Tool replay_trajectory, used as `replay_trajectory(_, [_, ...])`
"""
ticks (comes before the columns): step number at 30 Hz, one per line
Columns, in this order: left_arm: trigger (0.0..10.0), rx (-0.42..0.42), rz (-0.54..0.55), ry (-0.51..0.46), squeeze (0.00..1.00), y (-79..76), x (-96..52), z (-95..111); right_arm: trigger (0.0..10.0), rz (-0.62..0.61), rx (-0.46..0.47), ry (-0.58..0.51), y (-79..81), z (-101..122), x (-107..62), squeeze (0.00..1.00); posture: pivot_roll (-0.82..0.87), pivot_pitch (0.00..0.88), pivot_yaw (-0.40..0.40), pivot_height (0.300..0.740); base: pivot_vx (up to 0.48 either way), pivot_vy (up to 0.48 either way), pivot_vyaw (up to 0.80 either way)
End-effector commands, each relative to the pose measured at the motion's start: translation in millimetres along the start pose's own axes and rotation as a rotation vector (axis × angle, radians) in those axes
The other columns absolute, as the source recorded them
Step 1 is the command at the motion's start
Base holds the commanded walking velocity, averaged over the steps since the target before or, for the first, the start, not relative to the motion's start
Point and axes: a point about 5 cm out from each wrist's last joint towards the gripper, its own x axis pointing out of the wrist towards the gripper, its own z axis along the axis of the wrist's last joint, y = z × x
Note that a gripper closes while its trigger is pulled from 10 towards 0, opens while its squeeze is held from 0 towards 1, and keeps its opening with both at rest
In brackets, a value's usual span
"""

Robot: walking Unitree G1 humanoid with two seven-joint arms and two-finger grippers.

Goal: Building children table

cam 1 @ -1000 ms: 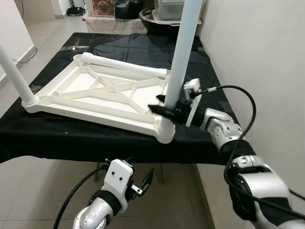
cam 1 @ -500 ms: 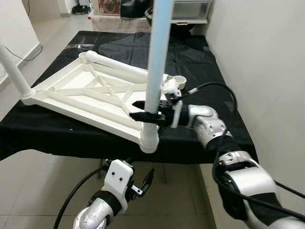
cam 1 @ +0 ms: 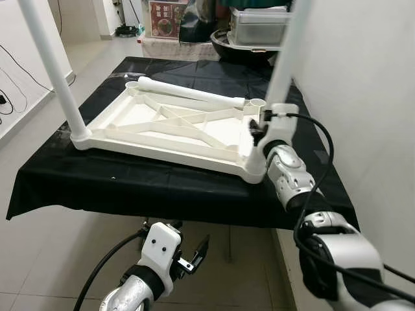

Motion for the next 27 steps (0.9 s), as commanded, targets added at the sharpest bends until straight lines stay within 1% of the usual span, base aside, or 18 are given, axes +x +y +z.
replay_trajectory(1, [10.0, -0.009, -0.013, 0.024, 0.00, -1.2, -0.2, -5.1, 0.0, -0.141, 0.098, 0.154, -14.1, -33.2, -7.4, 0.00, 0.15, 0.114, -0.049, 0.740, 0.000, 0.000, 0.00])
replay_trajectory(3, [10.0, -0.008, -0.012, 0.024, 0.00, -1.5, -0.1, -5.2, 0.0, -0.217, 0.191, 0.155, 9.1, -40.5, -18.6, 0.00, 0.16, 0.109, -0.057, 0.740, 0.000, 0.000, 0.00])
replay_trajectory(5, [10.0, -0.008, -0.012, 0.024, 0.00, -1.5, -0.1, -5.2, 0.0, -0.217, 0.191, 0.155, 9.1, -40.5, -18.6, 0.00, 0.16, 0.109, -0.057, 0.740, 0.000, 0.000, 0.00])
replay_trajectory(6, [10.0, -0.008, -0.012, 0.024, 0.00, -1.7, -0.3, -5.1, 1.1, -0.193, 0.220, 0.152, 21.6, -40.8, -21.7, 0.00, 0.16, 0.109, -0.056, 0.740, 0.000, 0.000, 0.00])
replay_trajectory(8, [10.0, -0.008, -0.012, 0.024, 0.00, -1.7, -0.3, -5.1, 1.1, -0.193, 0.220, 0.152, 21.6, -40.8, -21.7, 0.00, 0.16, 0.109, -0.056, 0.740, 0.000, 0.000, 0.00])
replay_trajectory(9, [10.0, -0.008, -0.011, 0.025, 0.00, -2.1, -0.4, -5.3, 10.0, -0.137, 0.211, 0.135, 32.4, -38.5, -22.7, 0.00, 0.16, 0.106, -0.058, 0.740, 0.000, 0.000, 0.00])
replay_trajectory(10, [10.0, -0.008, -0.011, 0.025, 0.00, -2.1, -0.4, -5.3, 10.0, -0.137, 0.211, 0.135, 32.4, -38.5, -22.7, 0.00, 0.16, 0.106, -0.058, 0.740, 0.000, 0.000, 0.00])
replay_trajectory(11, [10.0, -0.009, -0.012, 0.025, 0.00, -2.4, -0.6, -5.6, 10.0, -0.081, 0.206, 0.100, 36.7, -34.6, -22.0, 1.00, 0.15, 0.101, -0.056, 0.740, 0.000, 0.000, 0.00])
replay_trajectory(13, [10.0, -0.010, -0.013, 0.025, 0.00, -2.8, -0.8, -5.9, 10.0, -0.048, 0.199, 0.075, 38.2, -31.9, -21.4, 1.00, 0.15, 0.100, -0.056, 0.740, 0.000, 0.000, 0.00])
replay_trajectory(14, [10.0, -0.011, -0.017, 0.026, 0.00, -3.2, -0.8, -6.2, 10.0, 0.016, 0.196, 0.036, 36.9, -27.4, -19.3, 0.00, 0.15, 0.098, -0.056, 0.740, 0.000, 0.000, 0.00])
replay_trajectory(16, [10.0, -0.013, -0.022, 0.027, 0.00, -3.6, -0.9, -7.0, 10.0, 0.201, 0.248, -0.030, 35.4, -15.6, -16.3, 0.00, 0.14, 0.091, -0.053, 0.740, 0.000, 0.000, 0.00])
replay_trajectory(17, [10.0, -0.013, -0.022, 0.027, 0.00, -3.6, -0.9, -7.0, 10.0, 0.201, 0.248, -0.030, 35.4, -15.6, -16.3, 0.00, 0.14, 0.091, -0.053, 0.740, 0.000, 0.000, 0.00])
replay_trajectory(19, [10.0, -0.014, -0.026, 0.029, 0.00, -3.7, -0.4, -7.6, 10.0, 0.441, 0.264, -0.044, 28.3, -7.9, -13.7, 0.00, 0.14, 0.084, -0.050, 0.740, 0.000, 0.000, 0.00])
replay_trajectory(22, [10.0, -0.015, -0.028, 0.030, 0.00, -3.7, -0.2, -7.8, 10.0, 0.512, 0.258, -0.042, 25.3, -6.4, -13.6, 0.00, 0.14, 0.084, -0.050, 0.740, 0.000, 0.000, 0.00])
replay_trajectory(23, [10.0, -0.014, -0.031, 0.031, 0.00, -3.7, 0.1, -8.2, 10.0, 0.661, 0.265, -0.019, 20.4, -3.7, -14.2, 0.00, 0.14, 0.078, -0.049, 0.740, 0.000, 0.000, 0.00])
replay_trajectory(24, [10.0, -0.013, -0.033, 0.032, 0.00, -3.8, 0.3, -8.5, 10.0, 0.757, 0.272, -0.005, 17.3, -1.6, -15.3, 0.00, 0.14, 0.078, -0.049, 0.740, 0.000, 0.000, 0.00])
replay_trajectory(26, [10.0, -0.013, -0.033, 0.032, 0.00, -3.8, 0.3, -8.5, 10.0, 0.757, 0.272, -0.005, 17.3, -1.6, -15.3, 0.00, 0.14, 0.078, -0.049, 0.740, 0.000, 0.000, 0.00])
replay_trajectory(27, [10.0, -0.013, -0.034, 0.032, 0.00, -3.9, 0.4, -8.6, 10.0, 0.816, 0.281, 0.002, 15.5, -0.3, -16.1, 0.00, 0.14, 0.078, -0.049, 0.740, 0.000, 0.000, 0.00])
